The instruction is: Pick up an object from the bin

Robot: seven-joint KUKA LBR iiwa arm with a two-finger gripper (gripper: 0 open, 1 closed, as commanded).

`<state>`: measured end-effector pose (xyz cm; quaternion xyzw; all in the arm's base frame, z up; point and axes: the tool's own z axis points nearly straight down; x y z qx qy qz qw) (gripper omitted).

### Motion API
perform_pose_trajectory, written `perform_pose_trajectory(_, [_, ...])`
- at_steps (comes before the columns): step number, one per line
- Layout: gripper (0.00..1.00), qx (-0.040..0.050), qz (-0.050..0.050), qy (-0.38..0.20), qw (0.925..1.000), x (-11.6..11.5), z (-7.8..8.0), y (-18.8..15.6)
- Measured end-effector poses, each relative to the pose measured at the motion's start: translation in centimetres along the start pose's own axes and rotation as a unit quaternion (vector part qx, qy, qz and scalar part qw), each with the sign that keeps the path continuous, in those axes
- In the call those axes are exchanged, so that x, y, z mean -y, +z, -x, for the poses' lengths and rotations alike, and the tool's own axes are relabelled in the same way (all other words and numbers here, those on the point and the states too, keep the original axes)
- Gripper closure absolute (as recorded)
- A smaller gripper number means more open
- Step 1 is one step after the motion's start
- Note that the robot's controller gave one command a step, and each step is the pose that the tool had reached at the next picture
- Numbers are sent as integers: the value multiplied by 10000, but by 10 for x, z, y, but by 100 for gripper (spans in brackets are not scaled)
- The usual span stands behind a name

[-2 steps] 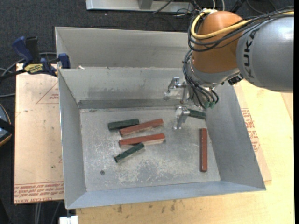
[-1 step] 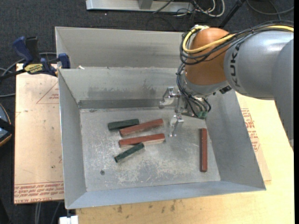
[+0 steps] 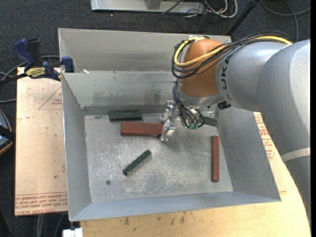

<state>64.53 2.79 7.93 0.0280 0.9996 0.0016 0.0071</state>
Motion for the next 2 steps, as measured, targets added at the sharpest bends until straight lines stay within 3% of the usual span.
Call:
perform_pose_trajectory(1, [100,0,0,-1,10000,0,0,0])
perform_pose_trajectory(2, [100,-14,-13,-320,9995,8,-3,-183])
